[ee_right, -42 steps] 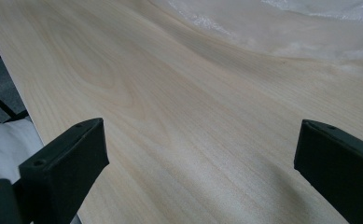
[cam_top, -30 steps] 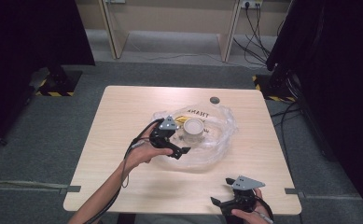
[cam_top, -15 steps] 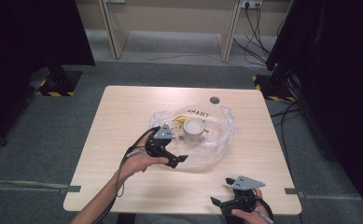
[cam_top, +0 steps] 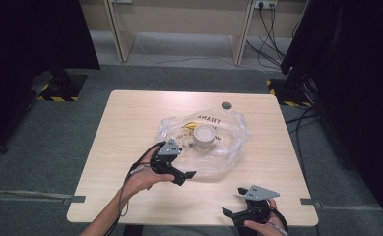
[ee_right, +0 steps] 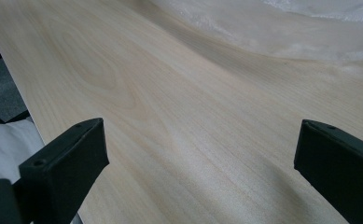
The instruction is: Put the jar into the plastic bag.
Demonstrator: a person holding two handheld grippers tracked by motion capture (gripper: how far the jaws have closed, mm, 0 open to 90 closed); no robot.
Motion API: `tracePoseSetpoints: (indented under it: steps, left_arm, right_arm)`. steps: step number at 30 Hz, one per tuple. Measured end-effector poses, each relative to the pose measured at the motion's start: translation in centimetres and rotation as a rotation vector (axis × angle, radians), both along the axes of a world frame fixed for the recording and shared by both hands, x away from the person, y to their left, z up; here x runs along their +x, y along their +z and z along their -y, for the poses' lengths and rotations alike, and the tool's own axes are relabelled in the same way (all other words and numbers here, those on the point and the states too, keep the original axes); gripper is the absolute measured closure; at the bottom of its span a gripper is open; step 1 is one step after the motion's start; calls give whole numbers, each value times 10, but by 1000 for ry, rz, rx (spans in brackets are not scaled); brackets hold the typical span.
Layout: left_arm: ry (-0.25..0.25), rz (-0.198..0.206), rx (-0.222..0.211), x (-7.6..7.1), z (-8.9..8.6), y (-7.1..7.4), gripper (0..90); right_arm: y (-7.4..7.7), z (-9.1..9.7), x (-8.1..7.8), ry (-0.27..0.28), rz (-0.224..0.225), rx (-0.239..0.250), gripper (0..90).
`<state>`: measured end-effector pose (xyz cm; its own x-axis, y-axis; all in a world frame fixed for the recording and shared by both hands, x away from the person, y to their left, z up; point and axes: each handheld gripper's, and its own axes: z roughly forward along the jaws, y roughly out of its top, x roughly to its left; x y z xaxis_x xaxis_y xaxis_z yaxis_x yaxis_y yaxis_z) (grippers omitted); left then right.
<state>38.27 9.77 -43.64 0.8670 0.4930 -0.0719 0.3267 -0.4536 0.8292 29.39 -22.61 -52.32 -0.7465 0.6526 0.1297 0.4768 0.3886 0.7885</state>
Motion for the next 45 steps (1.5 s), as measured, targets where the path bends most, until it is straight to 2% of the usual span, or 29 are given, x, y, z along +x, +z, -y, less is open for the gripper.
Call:
tracePoseSetpoints:
  steps: [11,26,34,45]
  left_arm:
    - [8,3,-6,-10,-8,-13,29]
    - [3,0,8,-21,-15,-26,29]
    - [5,-18,7,-33,-22,-42,29]
    - [16,-26,-2,-39,-29,-51,30]
  right_arm:
    - [-1,-1,0,2,-4,-1,30]
    - [0,-1,0,2,-2,-1,30]
    - [-1,-2,0,4,-3,-1,30]
    - [-1,-2,0,3,-4,1,30]
